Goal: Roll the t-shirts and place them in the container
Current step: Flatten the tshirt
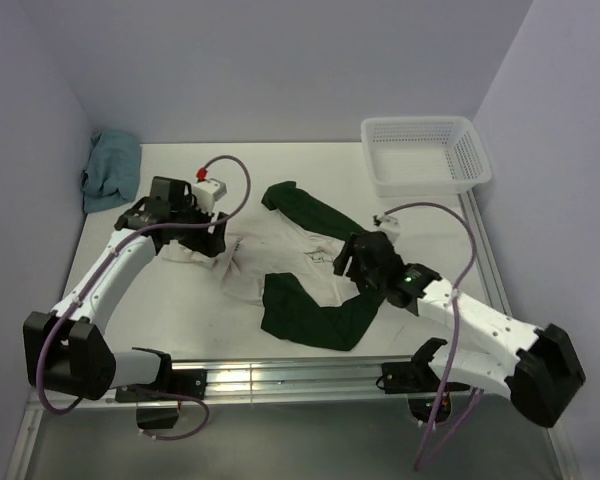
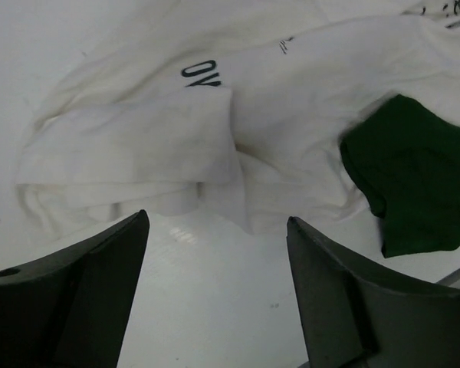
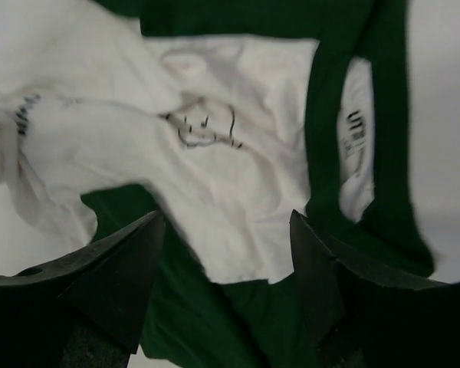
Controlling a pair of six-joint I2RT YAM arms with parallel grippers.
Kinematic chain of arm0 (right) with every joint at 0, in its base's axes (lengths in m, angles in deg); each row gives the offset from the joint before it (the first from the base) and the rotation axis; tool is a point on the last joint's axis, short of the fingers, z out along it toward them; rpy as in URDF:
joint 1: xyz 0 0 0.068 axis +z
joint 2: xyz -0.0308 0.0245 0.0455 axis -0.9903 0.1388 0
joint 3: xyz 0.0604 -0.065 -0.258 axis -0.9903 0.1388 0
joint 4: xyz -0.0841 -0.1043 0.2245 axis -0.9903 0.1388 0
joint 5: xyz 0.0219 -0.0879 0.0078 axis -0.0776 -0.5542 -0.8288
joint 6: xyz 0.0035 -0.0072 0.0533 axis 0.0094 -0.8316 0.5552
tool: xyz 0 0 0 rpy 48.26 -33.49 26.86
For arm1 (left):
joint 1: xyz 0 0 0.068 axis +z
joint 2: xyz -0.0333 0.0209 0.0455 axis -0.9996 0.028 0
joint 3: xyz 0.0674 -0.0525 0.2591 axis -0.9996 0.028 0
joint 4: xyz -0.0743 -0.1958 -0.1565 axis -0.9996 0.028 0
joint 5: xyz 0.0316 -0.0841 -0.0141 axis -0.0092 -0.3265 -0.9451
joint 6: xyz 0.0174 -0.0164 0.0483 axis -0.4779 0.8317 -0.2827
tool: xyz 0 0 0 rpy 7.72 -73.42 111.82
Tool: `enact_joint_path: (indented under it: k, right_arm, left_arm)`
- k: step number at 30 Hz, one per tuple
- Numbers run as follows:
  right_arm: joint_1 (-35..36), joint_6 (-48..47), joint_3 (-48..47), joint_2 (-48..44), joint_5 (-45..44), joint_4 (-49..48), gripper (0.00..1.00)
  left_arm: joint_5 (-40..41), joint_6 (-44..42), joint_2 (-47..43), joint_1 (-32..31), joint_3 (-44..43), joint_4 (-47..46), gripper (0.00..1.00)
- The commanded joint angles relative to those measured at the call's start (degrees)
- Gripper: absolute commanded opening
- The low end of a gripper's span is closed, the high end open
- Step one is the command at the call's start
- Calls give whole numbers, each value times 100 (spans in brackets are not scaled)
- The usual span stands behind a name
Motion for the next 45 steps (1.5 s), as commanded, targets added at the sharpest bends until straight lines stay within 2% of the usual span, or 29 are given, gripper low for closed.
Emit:
enact_joint_path:
  k: [1,7,11,14,19,27,33,36,38,41,45]
  right_arm:
    - [802,560,-569,622,-812,69,73]
    - [1778,868,-1378,1984,-1102,228,72]
    - [1990,895,-1739,2591,-1138,289,72]
    - [2061,904,-1836,2715,-1068,220,72]
    - [2078,921,-1880,2794,-980,158,72]
    - [2122,1009,-1846,2865,-954,167,72]
    - [2131,1088,-1731,2812,-945,140,72]
    - [2131,1079,-1740,2830,-918,158,72]
    - [2140,1062,-1749,2864,-901,175,72]
    - [2157,1053,-1810,2909,-883,158,71]
    - [2184,1027,-1898,3058,-813,70,71]
  left_arm:
    - [579,97,321,-560,48,-302,76]
    - [1389,176,885,-1019,338,-707,65]
    - [1670,150,965,-1195,592,-1085,62]
    - [1741,159,930,-1309,680,-1261,62]
    - [2355,238,956,-1441,742,-1560,61]
    - [2637,238,1140,-1643,786,-1727,57]
    - [2830,299,1228,-1766,760,-1649,39]
    - [2874,317,1193,-1775,734,-1605,22]
    - [2927,343,1176,-1766,707,-1578,17]
    - [2980,378,1088,-1766,690,-1517,0]
    - [3015,449,808,-1749,558,-1315,0]
